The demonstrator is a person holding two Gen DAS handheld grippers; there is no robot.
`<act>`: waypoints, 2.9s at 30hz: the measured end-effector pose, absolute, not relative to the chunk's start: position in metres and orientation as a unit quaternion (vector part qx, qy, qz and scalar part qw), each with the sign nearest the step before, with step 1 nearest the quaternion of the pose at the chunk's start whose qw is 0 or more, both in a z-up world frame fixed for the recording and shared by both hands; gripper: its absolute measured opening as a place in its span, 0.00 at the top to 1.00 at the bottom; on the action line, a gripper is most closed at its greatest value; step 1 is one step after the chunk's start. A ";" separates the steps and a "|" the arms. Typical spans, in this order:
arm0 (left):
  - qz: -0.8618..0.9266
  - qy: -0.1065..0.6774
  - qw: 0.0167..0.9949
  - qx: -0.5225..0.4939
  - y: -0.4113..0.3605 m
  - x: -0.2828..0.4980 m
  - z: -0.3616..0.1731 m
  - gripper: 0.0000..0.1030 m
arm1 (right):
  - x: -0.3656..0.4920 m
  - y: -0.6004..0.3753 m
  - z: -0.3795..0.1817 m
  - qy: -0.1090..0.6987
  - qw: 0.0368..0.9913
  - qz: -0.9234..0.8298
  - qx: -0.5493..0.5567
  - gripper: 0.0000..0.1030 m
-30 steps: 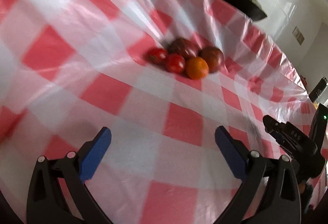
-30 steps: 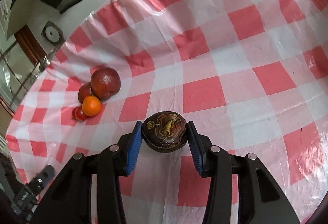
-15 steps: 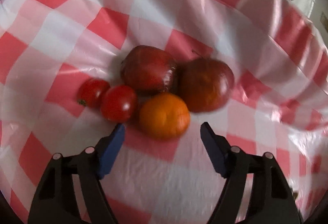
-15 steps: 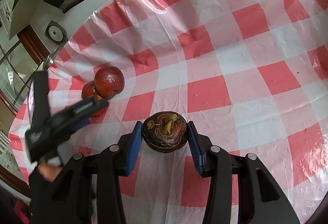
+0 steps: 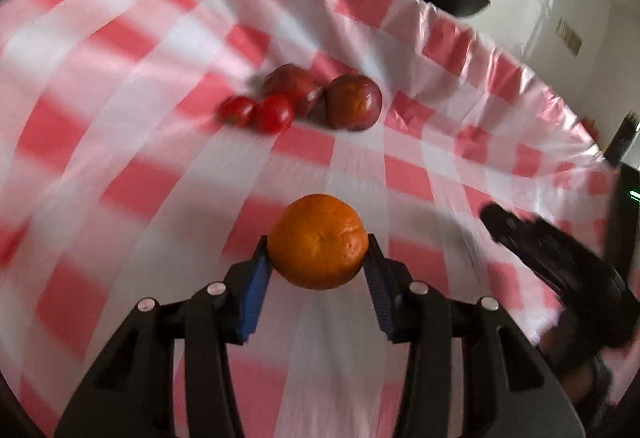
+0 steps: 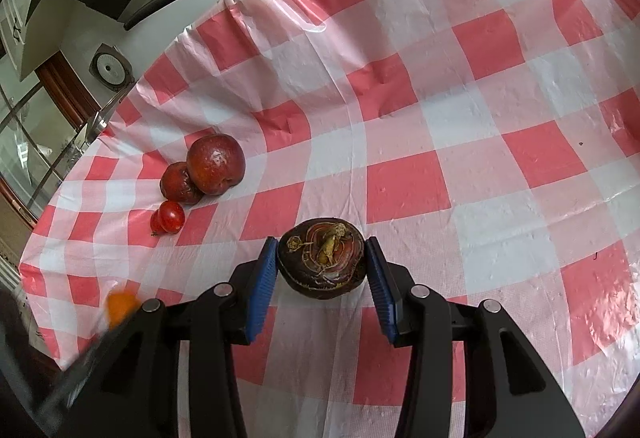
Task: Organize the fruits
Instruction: 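Grasp an orange with the left gripper while the right gripper holds the mangosteen, then carry the orange and mangosteen with both grippers over the white box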
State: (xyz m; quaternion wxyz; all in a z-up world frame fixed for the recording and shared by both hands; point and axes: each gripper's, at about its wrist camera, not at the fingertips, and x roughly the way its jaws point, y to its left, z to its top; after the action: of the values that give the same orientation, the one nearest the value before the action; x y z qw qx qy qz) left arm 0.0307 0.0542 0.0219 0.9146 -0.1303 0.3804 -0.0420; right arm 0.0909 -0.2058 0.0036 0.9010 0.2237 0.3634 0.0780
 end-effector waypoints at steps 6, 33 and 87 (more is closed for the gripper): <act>-0.036 0.370 0.900 -0.229 0.090 -0.026 0.013 0.55 | 0.091 -0.206 0.004 0.362 0.901 0.078 0.224 0.57; -0.048 0.353 0.894 -0.271 0.107 -0.038 0.015 0.55 | 0.064 -0.201 0.002 0.393 0.885 0.081 0.234 0.57; 0.201 0.361 0.884 -0.216 0.312 -0.368 -0.038 0.55 | -0.321 0.129 -0.012 0.306 0.761 0.521 -0.238 0.57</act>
State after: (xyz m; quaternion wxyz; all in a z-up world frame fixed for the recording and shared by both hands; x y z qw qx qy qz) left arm -0.3677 0.3117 -0.0381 0.8845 -0.2161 0.3613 0.2012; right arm -0.3209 0.1295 -0.0121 0.7607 -0.2380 0.3060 0.5206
